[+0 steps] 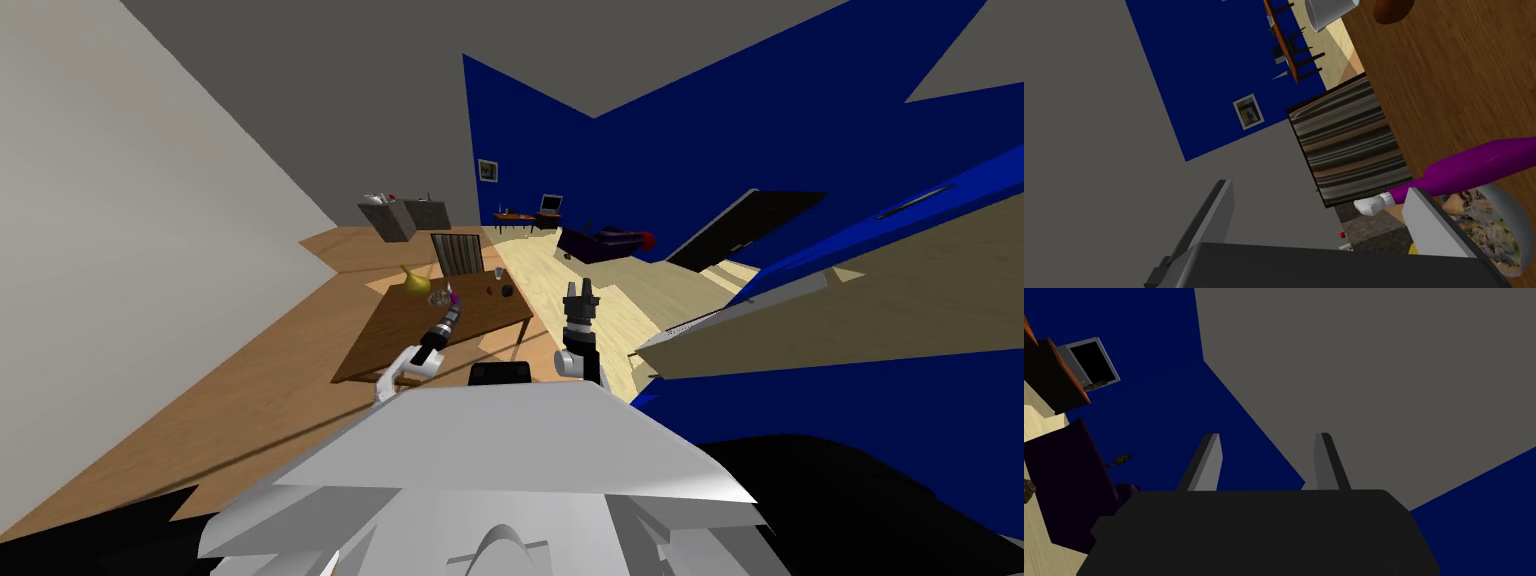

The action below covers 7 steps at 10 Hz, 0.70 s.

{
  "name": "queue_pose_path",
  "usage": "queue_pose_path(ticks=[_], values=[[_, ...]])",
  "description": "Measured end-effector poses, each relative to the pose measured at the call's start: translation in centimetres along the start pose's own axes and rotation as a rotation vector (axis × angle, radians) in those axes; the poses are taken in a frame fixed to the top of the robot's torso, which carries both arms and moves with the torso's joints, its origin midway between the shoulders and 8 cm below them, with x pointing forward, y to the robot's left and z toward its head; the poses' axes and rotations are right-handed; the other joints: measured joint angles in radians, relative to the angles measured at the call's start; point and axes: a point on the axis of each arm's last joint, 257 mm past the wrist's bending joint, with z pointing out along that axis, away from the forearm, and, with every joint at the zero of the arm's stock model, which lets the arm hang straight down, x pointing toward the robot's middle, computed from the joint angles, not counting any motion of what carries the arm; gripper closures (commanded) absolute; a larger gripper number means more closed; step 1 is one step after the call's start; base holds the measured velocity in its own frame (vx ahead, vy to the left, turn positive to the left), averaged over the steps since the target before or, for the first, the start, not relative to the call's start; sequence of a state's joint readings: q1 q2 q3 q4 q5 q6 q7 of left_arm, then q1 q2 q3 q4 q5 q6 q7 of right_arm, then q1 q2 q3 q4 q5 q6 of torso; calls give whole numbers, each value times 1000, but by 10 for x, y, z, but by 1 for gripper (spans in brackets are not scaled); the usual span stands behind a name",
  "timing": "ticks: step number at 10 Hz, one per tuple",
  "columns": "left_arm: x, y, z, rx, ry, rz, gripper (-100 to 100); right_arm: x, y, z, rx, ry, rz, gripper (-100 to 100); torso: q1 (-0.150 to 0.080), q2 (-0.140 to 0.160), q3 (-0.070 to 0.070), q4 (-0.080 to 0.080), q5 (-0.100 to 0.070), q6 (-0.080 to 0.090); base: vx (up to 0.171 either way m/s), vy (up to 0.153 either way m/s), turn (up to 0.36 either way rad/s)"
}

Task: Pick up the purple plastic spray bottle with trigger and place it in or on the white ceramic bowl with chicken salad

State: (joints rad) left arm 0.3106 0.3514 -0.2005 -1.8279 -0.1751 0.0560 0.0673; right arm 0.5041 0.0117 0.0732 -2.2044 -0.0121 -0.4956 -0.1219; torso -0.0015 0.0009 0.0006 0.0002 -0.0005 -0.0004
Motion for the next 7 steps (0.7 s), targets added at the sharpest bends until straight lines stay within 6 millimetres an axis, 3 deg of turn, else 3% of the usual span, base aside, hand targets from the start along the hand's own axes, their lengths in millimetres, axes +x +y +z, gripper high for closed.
queue_pose_path(ticks=[5, 7], values=[[-5, 64, 6, -157, 29, 106, -100, 0, 0, 0, 0, 0, 0, 0, 0, 0, 0, 0, 0, 0, 2, -37, -133], [-17, 94, 2, -227, 34, 162, -100, 0, 0, 0, 0, 0, 0, 0, 0, -1, 0, 0, 0, -1, 13, -30, -96]])
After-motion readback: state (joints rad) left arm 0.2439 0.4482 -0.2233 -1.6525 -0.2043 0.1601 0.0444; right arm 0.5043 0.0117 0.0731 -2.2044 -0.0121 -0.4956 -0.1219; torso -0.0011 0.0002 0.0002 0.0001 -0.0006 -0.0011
